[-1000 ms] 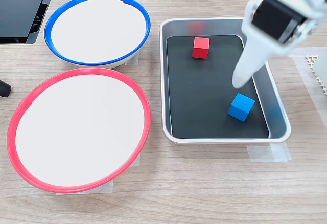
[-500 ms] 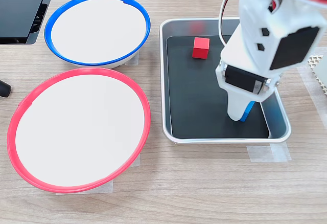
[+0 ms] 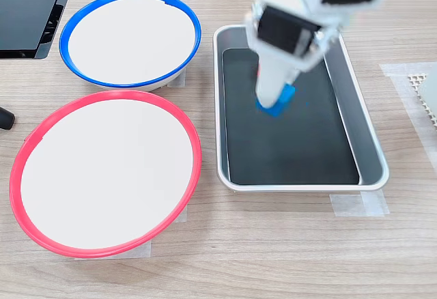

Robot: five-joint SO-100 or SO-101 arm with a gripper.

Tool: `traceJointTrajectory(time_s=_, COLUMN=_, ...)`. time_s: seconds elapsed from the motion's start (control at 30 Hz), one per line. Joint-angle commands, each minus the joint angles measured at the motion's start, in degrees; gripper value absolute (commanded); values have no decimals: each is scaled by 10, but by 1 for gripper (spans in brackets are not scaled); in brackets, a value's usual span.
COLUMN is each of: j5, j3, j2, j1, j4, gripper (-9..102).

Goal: Move two blocks tray to matching dishes

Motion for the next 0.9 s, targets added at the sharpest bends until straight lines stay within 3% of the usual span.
traceJointTrajectory(time_s=0.0, j5=-26, j3=-58, j2=-10, j1=63, j4=-75, gripper=0)
traceJointTrajectory(time_s=0.13, j5=-59, j3=-36, j2=-57, j1=124, j4=-284, gripper=0)
traceJointTrajectory(time_s=0.33, j5=-55, j3=-40, j2=-134, j1=156, j4=-439, gripper=0)
traceJointTrajectory(time_s=0.4, j5=-63, j3=-41, j2=-147, j1=157, j4=-446, gripper=3)
traceJointTrajectory(time_s=0.53, j5=-91, j3=-19, j2=-144, j1=158, j4=-442, gripper=23)
traceJointTrajectory(time_s=0.6, j5=-93, j3=-10, j2=-132, j1=157, j4=-434, gripper=25)
traceJointTrajectory(time_s=0.7, j5=-91, j3=1, j2=-101, j1=156, j4=-414, gripper=19)
traceJointTrajectory(time_s=0.77, j5=-100, j3=11, j2=-73, j1=156, j4=-389, gripper=0)
traceJointTrajectory(time_s=0.87, j5=-198, j3=14, j2=-14, j1=167, j4=-243, gripper=0)
